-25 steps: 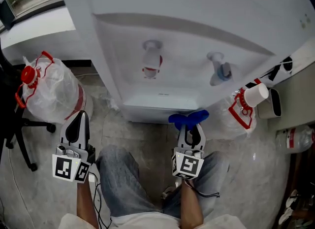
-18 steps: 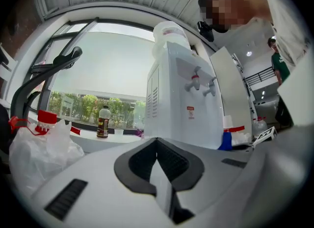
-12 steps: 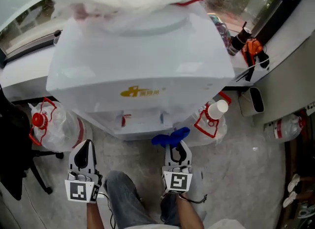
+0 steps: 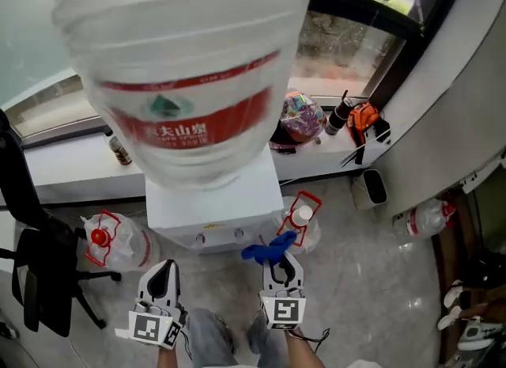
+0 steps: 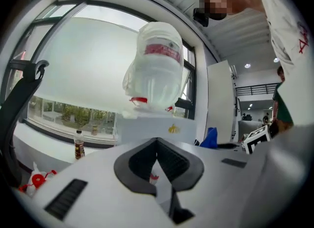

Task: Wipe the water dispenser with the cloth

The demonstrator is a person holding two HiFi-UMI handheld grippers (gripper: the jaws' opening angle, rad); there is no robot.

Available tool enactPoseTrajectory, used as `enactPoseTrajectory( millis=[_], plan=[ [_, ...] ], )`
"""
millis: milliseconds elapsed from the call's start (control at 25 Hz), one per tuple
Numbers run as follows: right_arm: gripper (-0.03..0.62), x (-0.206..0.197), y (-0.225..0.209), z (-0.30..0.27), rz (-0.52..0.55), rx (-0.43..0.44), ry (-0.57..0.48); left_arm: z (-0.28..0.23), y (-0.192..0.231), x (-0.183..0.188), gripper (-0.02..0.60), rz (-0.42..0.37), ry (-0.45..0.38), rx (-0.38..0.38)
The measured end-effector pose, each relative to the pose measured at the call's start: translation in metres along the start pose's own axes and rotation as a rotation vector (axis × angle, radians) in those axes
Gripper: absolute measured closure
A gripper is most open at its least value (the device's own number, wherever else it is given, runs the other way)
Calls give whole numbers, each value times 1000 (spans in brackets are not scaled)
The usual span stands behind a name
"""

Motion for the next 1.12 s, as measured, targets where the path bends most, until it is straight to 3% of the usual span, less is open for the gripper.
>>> enactPoseTrajectory(
  millis=[280,480,640,800,1120],
  plan=[
    [484,152,19,61,-66,44,-5,52,-38,142,571,1,39,-68],
    [484,219,42,98,-95,68,-9,92,-52,207,571,-13,48,-114],
    [484,254,54,111,-78,103,-41,112,-55,231,571,-8,18,-110],
    [484,270,72,130,-45,130,-76,126,-67,225,571,-9,16,-151],
    [484,258,100,150,-48,89,-64,144,-71,207,571,0,38,-215]
  ],
)
Point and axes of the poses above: the fingertips, and each gripper's own axes: z backward along the fingers, y to its left, x out of its top, the point moved 2 cm from there along z, backward along the fingers, and after that the axes turned 15 degrees about x, right-handed, at the moved point
